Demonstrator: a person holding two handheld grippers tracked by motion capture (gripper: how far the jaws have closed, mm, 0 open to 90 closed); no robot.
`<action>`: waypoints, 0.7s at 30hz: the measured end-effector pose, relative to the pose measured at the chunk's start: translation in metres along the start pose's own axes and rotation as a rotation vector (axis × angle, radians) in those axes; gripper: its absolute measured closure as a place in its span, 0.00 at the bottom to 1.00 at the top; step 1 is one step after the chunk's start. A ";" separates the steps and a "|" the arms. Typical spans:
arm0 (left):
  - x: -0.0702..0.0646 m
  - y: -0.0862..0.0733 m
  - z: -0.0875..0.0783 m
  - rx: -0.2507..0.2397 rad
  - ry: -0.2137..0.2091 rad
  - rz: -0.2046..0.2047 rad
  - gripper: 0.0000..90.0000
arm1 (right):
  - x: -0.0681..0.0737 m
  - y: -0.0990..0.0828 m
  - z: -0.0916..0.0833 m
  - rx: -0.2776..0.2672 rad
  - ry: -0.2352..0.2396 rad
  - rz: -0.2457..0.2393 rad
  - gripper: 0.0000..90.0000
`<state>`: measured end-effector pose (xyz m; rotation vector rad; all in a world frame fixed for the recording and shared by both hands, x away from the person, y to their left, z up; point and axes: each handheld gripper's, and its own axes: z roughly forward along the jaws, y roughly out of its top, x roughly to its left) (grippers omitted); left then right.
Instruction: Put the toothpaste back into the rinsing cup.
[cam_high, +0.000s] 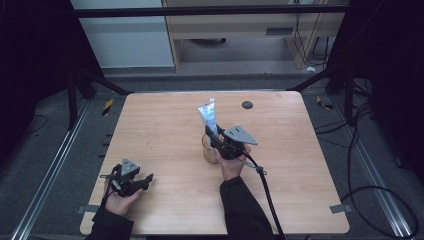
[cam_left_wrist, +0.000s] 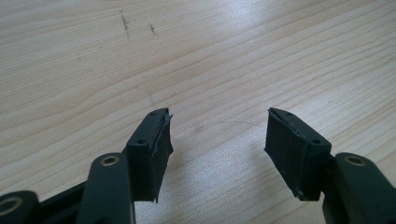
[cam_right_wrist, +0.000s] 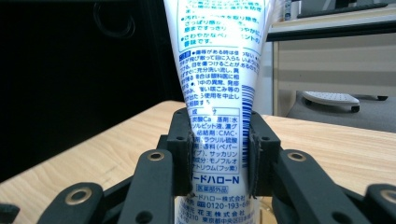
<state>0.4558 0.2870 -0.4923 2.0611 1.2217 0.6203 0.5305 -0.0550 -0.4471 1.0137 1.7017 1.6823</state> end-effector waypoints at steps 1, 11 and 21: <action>0.000 0.000 0.000 0.000 0.000 -0.001 0.44 | 0.001 -0.002 0.000 0.008 -0.006 -0.016 0.76; 0.000 0.000 0.000 0.002 0.002 0.001 0.44 | 0.000 -0.006 -0.008 -0.014 0.005 -0.021 0.75; 0.000 0.000 0.000 0.002 0.003 0.000 0.44 | 0.002 -0.014 -0.013 -0.047 0.017 -0.054 0.75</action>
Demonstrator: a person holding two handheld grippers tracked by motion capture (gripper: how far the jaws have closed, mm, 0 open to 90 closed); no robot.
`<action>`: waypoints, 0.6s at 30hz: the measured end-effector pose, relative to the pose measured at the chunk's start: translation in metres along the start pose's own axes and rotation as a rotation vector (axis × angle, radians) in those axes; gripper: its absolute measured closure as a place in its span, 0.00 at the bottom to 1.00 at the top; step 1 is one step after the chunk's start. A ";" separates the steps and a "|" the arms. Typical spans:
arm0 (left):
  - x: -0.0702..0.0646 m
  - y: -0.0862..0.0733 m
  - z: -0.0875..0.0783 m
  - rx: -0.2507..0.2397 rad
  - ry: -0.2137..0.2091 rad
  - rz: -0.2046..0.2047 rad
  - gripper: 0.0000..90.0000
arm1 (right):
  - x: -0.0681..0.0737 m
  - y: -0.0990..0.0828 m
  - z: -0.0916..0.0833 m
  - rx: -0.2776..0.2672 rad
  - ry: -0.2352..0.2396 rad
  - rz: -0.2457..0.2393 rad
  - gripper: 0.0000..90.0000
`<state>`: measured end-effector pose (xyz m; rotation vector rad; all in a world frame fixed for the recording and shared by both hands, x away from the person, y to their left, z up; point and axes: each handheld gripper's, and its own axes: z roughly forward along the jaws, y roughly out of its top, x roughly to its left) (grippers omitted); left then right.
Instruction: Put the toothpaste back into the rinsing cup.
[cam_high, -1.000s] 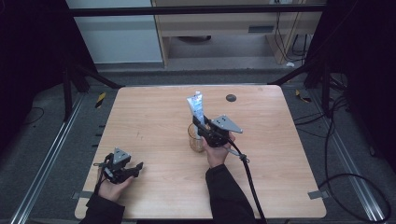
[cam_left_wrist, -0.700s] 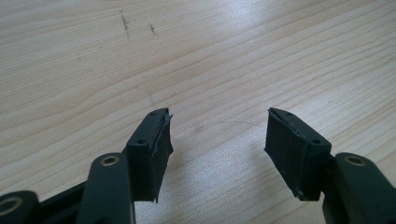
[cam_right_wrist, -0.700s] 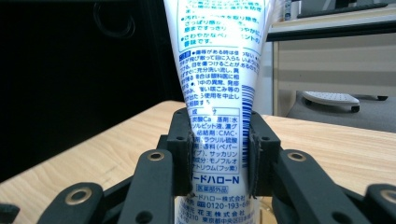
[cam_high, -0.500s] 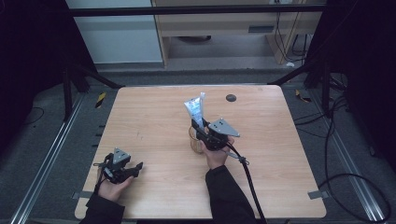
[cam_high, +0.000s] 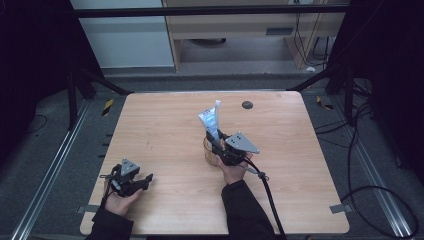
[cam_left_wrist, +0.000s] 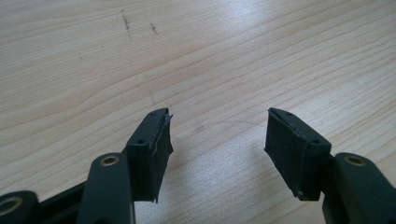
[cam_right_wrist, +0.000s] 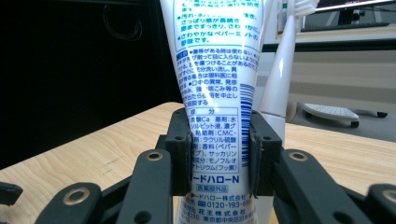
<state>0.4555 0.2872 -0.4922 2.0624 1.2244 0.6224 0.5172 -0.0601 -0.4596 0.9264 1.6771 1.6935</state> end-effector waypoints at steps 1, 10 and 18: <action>0.000 0.000 0.000 -0.001 0.000 0.000 0.44 | 0.000 -0.001 0.000 0.005 -0.002 0.000 0.75; 0.000 0.000 0.000 0.000 0.001 0.000 0.44 | 0.002 0.000 -0.005 0.031 0.003 -0.011 0.74; 0.000 0.000 0.000 0.001 0.001 0.000 0.44 | 0.002 -0.001 -0.010 0.031 0.014 -0.025 0.74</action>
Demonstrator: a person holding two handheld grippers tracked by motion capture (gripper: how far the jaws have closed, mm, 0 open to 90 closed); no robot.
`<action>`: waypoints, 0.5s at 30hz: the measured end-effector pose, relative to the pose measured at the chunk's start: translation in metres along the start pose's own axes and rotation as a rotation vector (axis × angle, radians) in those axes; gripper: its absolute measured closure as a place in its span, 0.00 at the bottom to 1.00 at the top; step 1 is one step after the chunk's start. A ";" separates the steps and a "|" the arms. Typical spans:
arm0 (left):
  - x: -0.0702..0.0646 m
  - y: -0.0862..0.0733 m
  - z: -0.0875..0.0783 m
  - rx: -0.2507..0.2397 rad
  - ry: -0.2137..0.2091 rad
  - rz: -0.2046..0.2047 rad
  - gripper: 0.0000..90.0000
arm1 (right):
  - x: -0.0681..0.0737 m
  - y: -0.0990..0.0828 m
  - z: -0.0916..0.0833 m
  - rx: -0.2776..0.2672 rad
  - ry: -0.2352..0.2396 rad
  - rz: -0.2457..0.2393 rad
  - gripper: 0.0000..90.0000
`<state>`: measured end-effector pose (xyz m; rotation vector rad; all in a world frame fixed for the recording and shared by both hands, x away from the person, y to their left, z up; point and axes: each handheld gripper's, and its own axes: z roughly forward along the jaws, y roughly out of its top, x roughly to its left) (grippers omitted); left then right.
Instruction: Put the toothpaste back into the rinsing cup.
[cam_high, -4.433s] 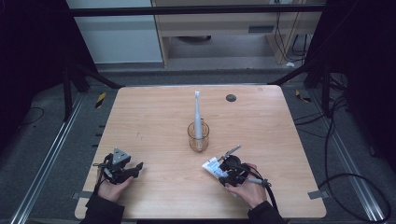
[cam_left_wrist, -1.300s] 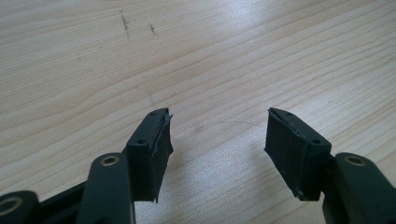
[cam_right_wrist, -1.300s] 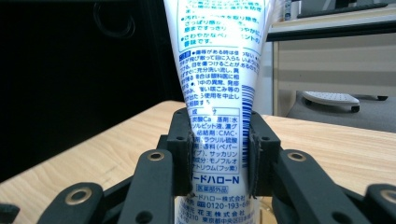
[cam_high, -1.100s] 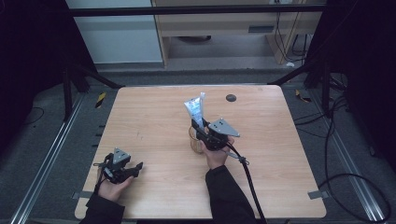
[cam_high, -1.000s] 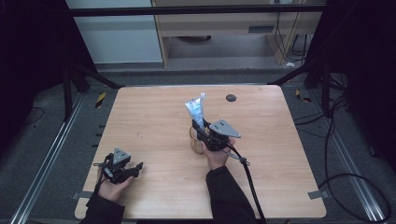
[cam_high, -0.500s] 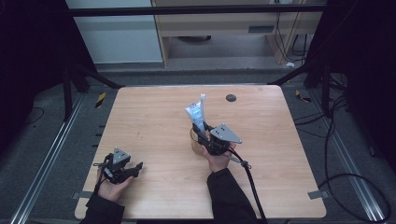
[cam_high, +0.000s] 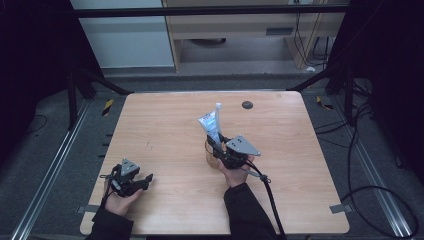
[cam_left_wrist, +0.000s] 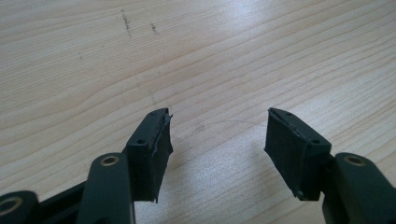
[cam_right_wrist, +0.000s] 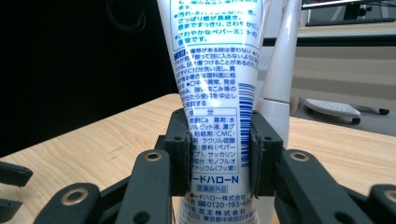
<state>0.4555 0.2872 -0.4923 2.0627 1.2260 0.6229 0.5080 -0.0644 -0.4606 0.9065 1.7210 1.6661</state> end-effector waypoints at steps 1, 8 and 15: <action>0.000 0.000 0.000 -0.001 0.000 -0.001 0.44 | 0.000 0.000 -0.001 0.000 0.000 -0.006 0.74; 0.000 0.000 0.000 -0.001 0.001 0.001 0.44 | 0.002 -0.011 0.001 0.062 -0.005 -0.021 0.75; 0.000 0.000 0.000 -0.001 0.002 0.000 0.44 | 0.005 -0.012 0.000 0.083 -0.009 -0.047 0.73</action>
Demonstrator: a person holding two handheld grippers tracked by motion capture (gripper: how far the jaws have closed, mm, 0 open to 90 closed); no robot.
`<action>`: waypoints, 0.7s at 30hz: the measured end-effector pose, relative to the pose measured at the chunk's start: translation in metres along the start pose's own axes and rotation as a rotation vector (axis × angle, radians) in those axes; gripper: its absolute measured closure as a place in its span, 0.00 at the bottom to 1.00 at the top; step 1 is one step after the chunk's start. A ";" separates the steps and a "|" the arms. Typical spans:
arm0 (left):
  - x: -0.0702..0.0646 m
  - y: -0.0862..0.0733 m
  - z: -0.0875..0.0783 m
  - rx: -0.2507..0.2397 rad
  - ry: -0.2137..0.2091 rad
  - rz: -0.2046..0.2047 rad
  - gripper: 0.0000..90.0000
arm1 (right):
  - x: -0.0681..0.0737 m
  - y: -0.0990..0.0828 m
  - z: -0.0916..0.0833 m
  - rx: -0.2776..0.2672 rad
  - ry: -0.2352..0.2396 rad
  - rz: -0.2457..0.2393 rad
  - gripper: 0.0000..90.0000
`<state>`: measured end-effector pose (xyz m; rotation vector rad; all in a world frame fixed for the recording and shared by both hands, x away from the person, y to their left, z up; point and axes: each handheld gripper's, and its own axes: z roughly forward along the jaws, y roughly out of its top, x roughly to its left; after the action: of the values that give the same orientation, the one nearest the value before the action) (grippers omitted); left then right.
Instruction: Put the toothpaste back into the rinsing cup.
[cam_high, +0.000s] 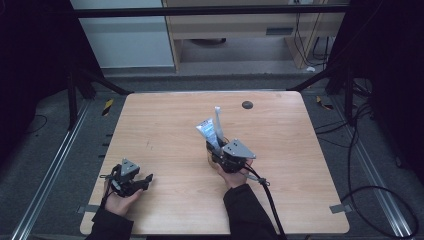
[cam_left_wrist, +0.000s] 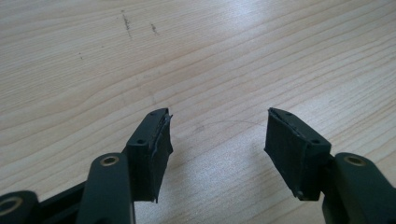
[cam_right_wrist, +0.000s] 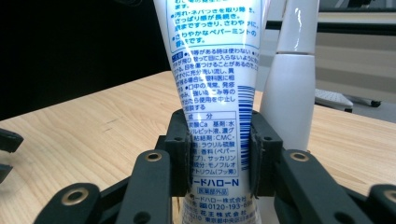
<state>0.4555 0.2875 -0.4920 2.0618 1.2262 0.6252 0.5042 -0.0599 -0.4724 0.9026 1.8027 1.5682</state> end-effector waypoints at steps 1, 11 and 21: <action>0.000 0.000 0.000 0.001 0.000 -0.001 0.44 | -0.001 0.001 0.000 0.009 0.004 0.012 0.72; 0.000 0.000 0.000 0.001 -0.002 -0.001 0.44 | -0.001 0.014 -0.007 0.120 -0.005 -0.014 0.61; 0.000 0.000 0.001 0.003 -0.002 -0.001 0.44 | -0.005 0.029 -0.019 0.228 0.001 -0.025 0.46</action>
<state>0.4558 0.2869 -0.4926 2.0631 1.2279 0.6213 0.4954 -0.0735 -0.4413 0.9775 2.0148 1.3661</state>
